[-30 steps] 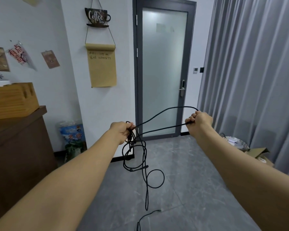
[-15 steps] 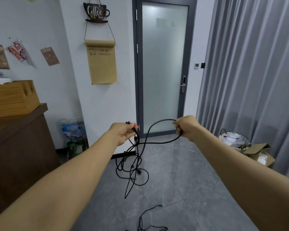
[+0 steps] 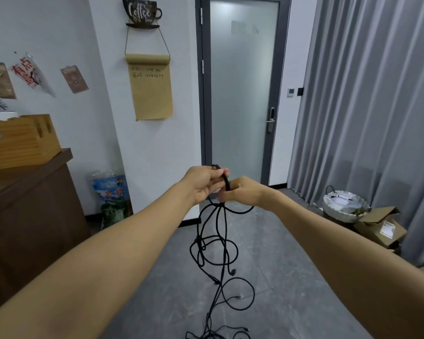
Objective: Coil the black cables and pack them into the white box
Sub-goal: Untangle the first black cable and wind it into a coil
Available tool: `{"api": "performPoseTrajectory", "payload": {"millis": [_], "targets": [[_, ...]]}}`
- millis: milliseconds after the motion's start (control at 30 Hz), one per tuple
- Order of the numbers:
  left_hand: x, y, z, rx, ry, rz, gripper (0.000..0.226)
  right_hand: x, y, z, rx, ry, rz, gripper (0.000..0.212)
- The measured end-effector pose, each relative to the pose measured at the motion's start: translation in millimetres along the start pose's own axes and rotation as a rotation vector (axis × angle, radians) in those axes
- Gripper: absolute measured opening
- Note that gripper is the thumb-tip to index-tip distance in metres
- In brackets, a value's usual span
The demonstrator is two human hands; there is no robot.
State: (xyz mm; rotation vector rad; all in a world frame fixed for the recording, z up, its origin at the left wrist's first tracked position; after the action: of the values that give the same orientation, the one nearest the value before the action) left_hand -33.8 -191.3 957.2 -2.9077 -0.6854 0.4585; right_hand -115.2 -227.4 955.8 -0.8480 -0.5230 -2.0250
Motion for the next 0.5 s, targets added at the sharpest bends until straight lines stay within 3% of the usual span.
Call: {"api": "performPoseTrajectory", "payload": {"millis": [133,233,300,433,500], "targets": [[-11,-2,-1,-0.042,0.090,0.062,0.012,14,-1,1,0.039,-0.012,-0.108,0.029],[-5,-1,-5,-0.178,0.766,-0.016,0.013,23,-5,-5,0.038,-0.011,-0.136,0.036],[-10,-3,7,-0.192,1.100,0.039,0.019,29,-7,-10,0.039,0.025,-0.170,0.037],[-29,-10,36,-0.154,1.413,0.218,0.020,38,-10,-15,0.054,0.070,-0.236,0.037],[-37,-11,39,-0.201,1.446,0.223,0.019,42,-14,-16,0.064,0.102,-0.274,0.036]]}}
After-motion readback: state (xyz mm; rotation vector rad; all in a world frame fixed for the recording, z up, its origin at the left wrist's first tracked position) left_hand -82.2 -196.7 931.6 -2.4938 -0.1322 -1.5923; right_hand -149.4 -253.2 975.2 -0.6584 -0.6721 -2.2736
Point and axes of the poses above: each hand's wrist, its own y-axis towards the middle knuckle, its own x-axis out of the back of the hand, z = x × y, the point moved 10 cm from there along y, towards the middle knuckle, and after that the axes turned 5 degrees about x, right-handed, at the moved point
